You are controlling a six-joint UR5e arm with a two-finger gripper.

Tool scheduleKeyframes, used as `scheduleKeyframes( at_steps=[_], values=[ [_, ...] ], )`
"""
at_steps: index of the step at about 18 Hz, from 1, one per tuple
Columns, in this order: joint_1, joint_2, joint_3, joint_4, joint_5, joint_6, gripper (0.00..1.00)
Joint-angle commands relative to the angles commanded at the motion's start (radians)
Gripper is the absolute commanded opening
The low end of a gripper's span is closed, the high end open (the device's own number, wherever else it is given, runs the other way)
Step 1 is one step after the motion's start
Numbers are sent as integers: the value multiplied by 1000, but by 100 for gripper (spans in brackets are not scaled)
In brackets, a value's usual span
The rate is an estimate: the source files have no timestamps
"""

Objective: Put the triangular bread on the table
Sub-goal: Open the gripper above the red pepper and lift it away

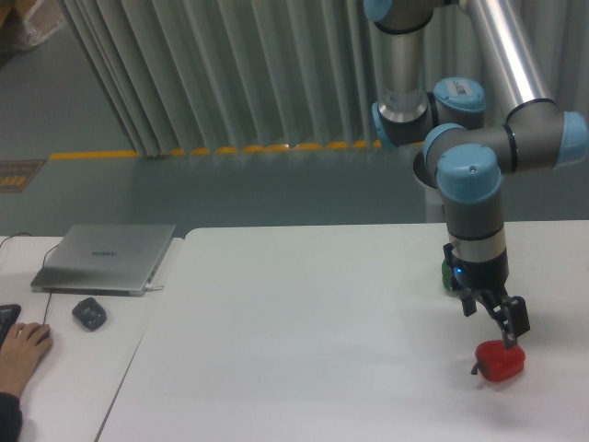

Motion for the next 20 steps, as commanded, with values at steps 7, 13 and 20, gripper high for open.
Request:
scheduleKeyframes(
  at_steps=[7, 13, 20],
  values=[
    [32, 0, 8, -11, -32, -43, 100],
    [127, -6, 61, -5, -34, 32, 100],
    [261, -11, 60, -3, -61, 297, 100]
  ],
)
